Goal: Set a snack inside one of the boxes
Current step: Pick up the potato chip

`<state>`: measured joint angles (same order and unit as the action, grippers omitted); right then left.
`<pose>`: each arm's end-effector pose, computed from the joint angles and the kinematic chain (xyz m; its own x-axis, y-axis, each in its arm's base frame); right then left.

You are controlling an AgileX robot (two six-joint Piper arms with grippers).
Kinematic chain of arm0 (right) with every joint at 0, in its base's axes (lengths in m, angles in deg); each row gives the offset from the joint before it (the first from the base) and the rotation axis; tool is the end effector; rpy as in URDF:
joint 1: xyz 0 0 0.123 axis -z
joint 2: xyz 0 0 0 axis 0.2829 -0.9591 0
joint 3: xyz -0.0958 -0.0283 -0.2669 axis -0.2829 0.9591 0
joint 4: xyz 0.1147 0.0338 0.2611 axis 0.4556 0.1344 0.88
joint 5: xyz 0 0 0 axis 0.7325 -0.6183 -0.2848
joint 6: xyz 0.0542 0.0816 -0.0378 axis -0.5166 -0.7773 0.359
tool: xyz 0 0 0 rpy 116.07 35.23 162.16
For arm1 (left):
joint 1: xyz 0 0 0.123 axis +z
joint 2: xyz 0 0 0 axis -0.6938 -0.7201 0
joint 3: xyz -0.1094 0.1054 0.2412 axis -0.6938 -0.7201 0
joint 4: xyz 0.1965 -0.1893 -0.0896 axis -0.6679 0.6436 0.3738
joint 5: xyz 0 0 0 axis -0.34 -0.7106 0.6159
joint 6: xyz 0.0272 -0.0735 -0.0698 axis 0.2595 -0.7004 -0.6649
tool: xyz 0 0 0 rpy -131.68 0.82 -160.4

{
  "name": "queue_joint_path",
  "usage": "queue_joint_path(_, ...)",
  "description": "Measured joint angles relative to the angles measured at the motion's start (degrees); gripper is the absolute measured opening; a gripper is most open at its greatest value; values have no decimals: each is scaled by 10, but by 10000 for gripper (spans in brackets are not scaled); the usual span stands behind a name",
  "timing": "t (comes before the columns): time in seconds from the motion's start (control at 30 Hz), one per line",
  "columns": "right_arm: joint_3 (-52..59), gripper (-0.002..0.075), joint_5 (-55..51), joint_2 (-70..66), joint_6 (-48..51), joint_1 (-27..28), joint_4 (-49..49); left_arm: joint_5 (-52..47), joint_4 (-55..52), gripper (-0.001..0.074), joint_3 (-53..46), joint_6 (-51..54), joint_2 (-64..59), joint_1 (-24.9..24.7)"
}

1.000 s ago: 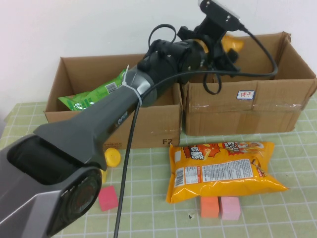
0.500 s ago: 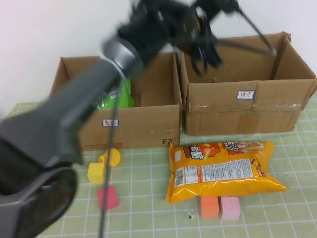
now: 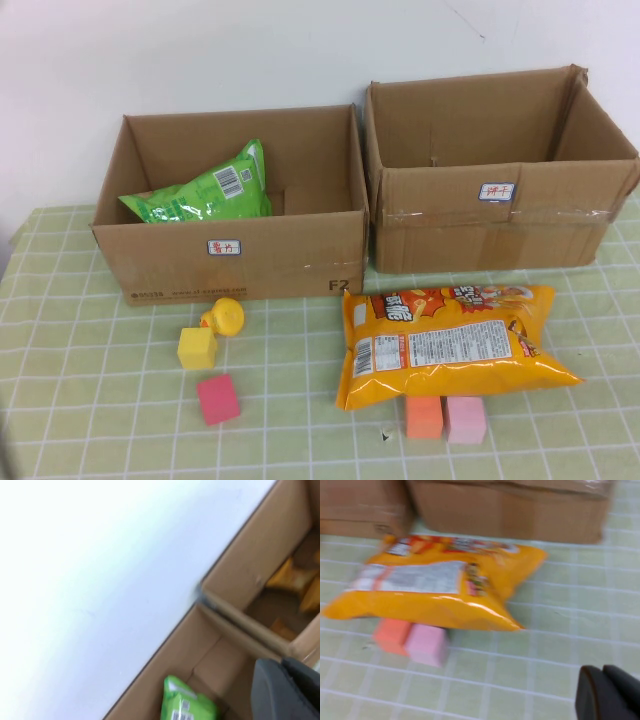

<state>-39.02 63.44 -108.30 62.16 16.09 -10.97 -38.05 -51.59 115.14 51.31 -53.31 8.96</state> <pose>0.1531 0.0204 0.2296 -0.4945 -0.0785 -0.8656 -0.2045 0.9785 0.0281 0.3396 -0.2170 0.5399 -0.1792 0.5736 -0.7993 0.5558 0.7294 0.3988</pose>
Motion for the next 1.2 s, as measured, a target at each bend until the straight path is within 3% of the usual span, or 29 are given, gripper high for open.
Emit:
queue_joint_path(0.2, 0, 70, -37, 0, 183, 0, 179, -47, 28, 0, -16, 5, 89, 0)
queue_joint_path(0.33, 0, 153, -57, -12, 277, 0, 273, -53, 31, 0, -96, 16, 160, -1)
queue_joint_path(0.57, -52, 449, -70, -132, 315, 0, 305, -25, 32, 0, -355, 19, 305, -1)
queue_joint_path(0.67, -112, 519, -91, -230, 295, 0, 309, 42, 32, 0, -514, 14, 402, -1)
queue_joint_path(0.97, -212, 536, -101, -443, 278, 0, 314, 162, 31, 0, -826, -30, 557, -1)
queue_joint_path(1.2, -242, 536, -63, -546, 380, -51, 326, 219, -12, -1, -993, -54, 618, -1)
